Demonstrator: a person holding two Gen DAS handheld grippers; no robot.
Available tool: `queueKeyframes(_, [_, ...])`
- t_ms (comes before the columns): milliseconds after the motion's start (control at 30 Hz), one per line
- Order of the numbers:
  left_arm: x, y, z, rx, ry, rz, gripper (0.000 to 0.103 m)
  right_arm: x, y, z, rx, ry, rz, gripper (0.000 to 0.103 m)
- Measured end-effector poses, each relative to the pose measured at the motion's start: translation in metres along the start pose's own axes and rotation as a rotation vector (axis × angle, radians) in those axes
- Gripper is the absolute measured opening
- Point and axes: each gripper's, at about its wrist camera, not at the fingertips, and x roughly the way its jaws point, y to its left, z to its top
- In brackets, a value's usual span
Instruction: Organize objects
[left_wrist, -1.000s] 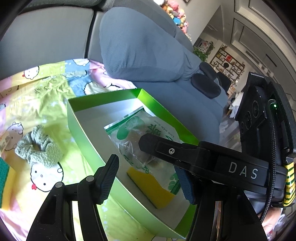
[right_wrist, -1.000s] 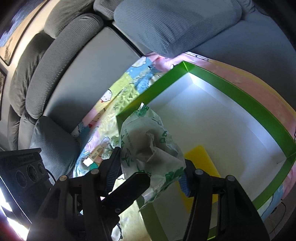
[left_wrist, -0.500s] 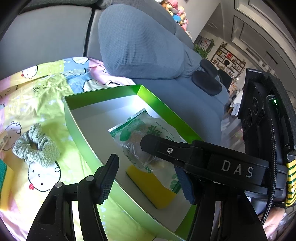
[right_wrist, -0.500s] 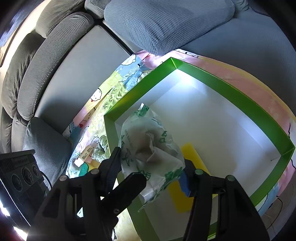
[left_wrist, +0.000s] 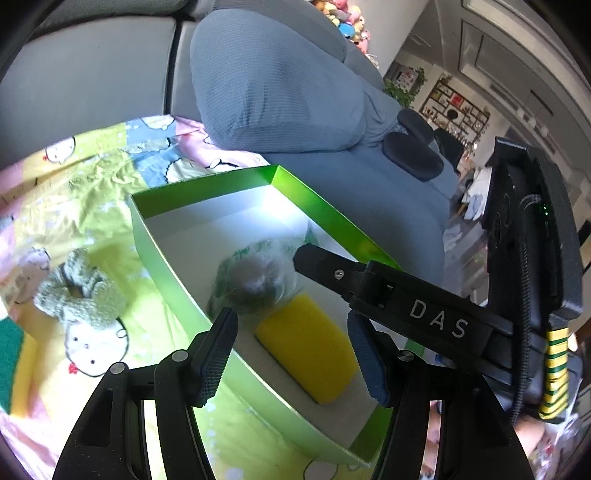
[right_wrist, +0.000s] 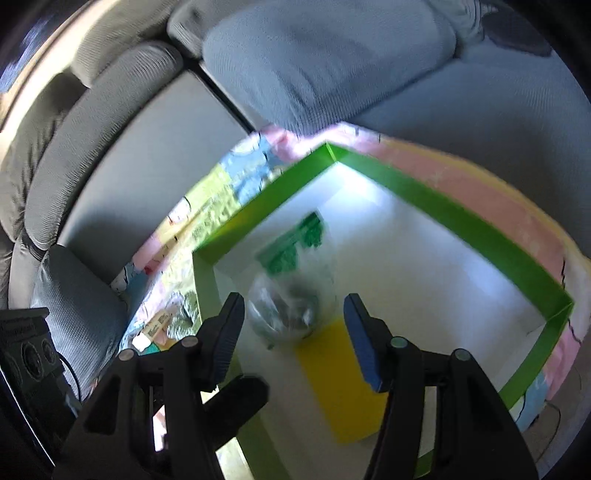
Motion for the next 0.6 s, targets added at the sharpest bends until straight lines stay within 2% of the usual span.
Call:
queueKeyframes(67, [-0.007, -0.008, 0.000, 0.045, -0.009, 0.035, 0.063, -0.005, -0.005, -0.003, 0.008, -0.014, 0.016, 0.061])
queueKeyframes(200, [-0.025, -0.022, 0.000, 0.093, -0.040, 0.047, 0.063, -0.029, -0.010, -0.011, 0.029, -0.053, 0.056, 0.062])
queueKeyframes(300, [-0.044, -0.028, 0.001, 0.091, -0.098, 0.026, 0.063, -0.063, 0.000, -0.010, -0.021, -0.125, 0.028, 0.074])
queueKeyframes(467, [-0.078, -0.032, -0.002, 0.102, -0.204, 0.039, 0.063, -0.125, 0.027, -0.006, -0.103, -0.231, -0.020, 0.080])
queueKeyframes(533, [-0.084, -0.029, -0.001, 0.100, -0.202, 0.056, 0.063, -0.146, 0.041, -0.009, -0.146, -0.272, -0.049, 0.085])
queueKeyframes(600, [-0.089, -0.024, -0.002, 0.089, -0.203, 0.083, 0.063, -0.161, 0.052, -0.014, -0.178, -0.297, -0.063, 0.086])
